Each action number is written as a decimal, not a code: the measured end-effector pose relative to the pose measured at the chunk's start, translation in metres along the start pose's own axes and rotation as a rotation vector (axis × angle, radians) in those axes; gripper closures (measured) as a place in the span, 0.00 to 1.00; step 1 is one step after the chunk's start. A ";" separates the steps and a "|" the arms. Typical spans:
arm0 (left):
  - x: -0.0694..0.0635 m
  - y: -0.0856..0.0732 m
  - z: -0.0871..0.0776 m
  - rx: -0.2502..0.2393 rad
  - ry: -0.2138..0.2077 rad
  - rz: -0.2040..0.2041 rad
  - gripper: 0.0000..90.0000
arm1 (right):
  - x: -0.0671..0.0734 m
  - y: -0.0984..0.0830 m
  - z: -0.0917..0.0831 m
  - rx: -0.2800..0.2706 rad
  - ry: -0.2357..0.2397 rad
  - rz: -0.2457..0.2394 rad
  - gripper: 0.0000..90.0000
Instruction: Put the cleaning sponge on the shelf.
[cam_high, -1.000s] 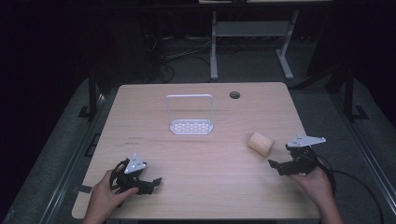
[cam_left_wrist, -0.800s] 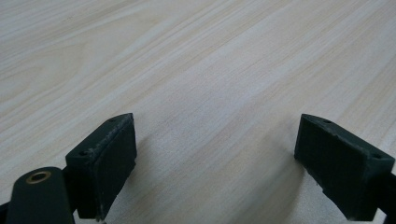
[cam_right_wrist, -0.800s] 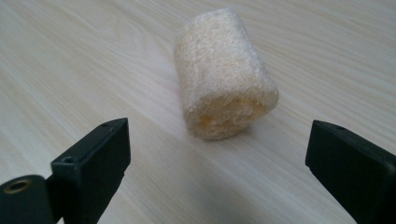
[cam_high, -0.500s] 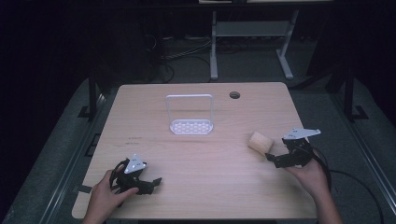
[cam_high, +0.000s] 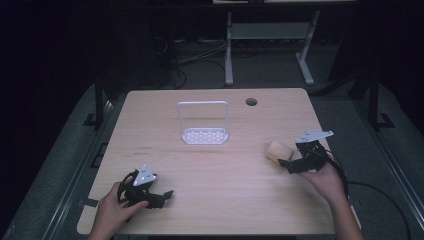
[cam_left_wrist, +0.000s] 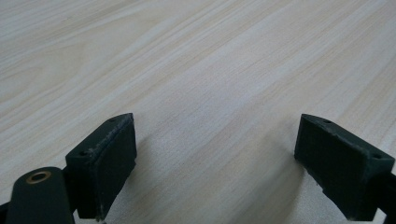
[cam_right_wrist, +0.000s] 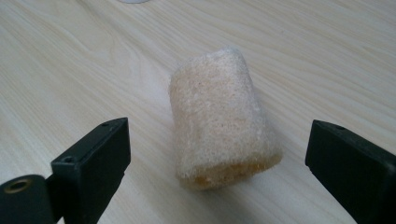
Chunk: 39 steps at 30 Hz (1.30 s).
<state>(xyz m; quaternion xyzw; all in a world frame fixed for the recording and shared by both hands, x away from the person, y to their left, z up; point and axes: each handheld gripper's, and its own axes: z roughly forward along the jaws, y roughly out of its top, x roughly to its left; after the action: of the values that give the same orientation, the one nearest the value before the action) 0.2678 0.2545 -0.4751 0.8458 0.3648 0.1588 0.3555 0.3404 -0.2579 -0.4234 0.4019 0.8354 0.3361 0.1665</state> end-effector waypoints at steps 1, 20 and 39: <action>0.000 0.000 0.000 0.000 -0.001 -0.003 0.13 | 0.000 0.001 0.001 0.000 0.002 -0.003 0.07; 0.000 0.000 0.000 0.000 0.000 0.000 0.13 | -0.005 0.012 0.028 0.019 0.016 0.011 0.08; 0.000 0.000 0.000 0.000 0.000 0.000 0.14 | -0.003 0.008 0.045 0.090 0.016 -0.008 0.17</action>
<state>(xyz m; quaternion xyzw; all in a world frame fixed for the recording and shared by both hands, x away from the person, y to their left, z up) 0.2678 0.2545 -0.4751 0.8458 0.3648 0.1588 0.3555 0.3711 -0.2375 -0.4502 0.4030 0.8525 0.3007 0.1429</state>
